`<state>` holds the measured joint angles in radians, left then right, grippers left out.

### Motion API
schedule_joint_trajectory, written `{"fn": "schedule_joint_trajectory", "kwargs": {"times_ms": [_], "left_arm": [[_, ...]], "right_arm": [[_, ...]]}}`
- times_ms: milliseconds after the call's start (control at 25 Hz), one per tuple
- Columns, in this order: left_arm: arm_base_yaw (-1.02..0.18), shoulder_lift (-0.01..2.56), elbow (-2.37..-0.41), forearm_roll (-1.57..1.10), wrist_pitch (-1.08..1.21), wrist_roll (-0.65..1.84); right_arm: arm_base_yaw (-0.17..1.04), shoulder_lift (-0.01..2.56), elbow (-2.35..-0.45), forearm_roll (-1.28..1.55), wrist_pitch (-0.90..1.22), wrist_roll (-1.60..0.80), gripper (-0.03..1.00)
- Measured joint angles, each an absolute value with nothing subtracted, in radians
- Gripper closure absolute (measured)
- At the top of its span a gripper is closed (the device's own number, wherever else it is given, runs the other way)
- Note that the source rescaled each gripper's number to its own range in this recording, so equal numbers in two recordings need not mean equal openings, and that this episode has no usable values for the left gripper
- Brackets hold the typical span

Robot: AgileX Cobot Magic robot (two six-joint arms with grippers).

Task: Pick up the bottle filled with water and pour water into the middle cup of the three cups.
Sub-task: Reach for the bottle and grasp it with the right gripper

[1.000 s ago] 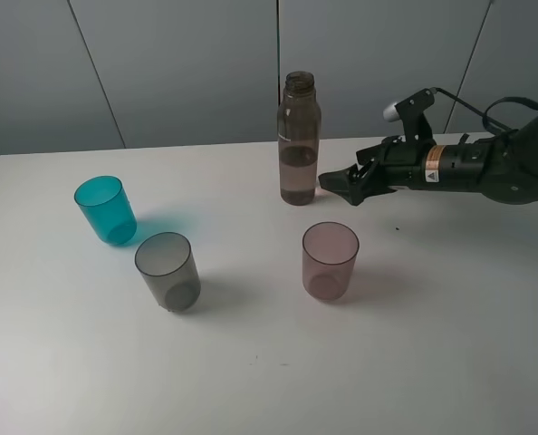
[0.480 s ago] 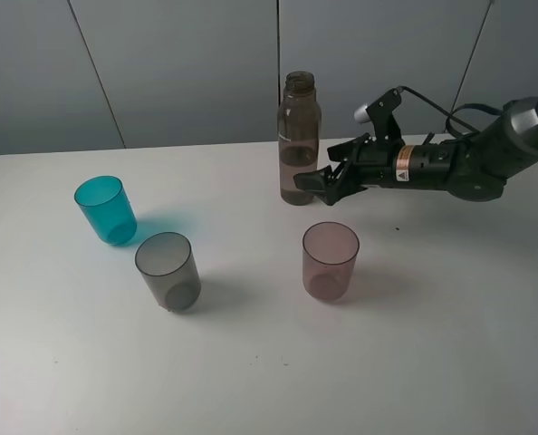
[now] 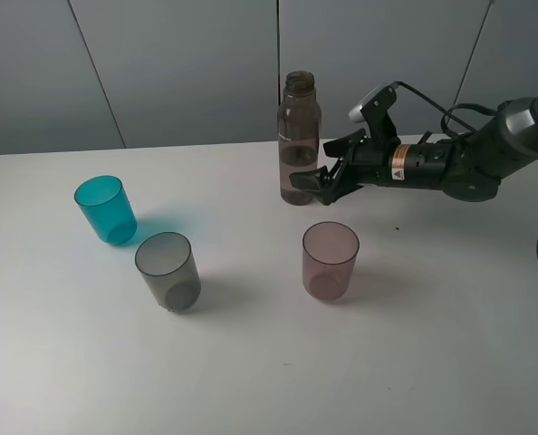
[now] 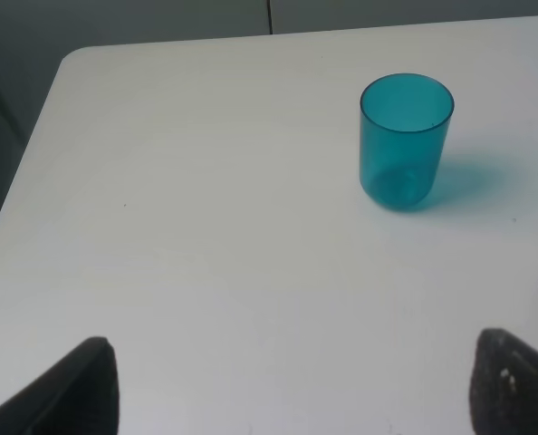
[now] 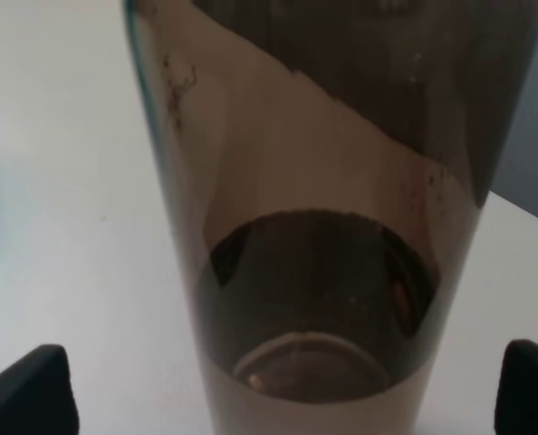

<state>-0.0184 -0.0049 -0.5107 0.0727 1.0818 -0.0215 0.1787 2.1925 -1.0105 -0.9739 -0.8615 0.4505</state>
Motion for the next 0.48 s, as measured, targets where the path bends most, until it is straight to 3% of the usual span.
{"fn": "schedule_joint_trajectory", "kwargs": {"times_ms": [480], "left_arm": [[-0.018, -0.005, -0.511, 0.073, 1.082, -0.022]], "right_arm": [[0.195, 2.207, -1.015, -0.916, -0.867, 0.42, -0.03]]}}
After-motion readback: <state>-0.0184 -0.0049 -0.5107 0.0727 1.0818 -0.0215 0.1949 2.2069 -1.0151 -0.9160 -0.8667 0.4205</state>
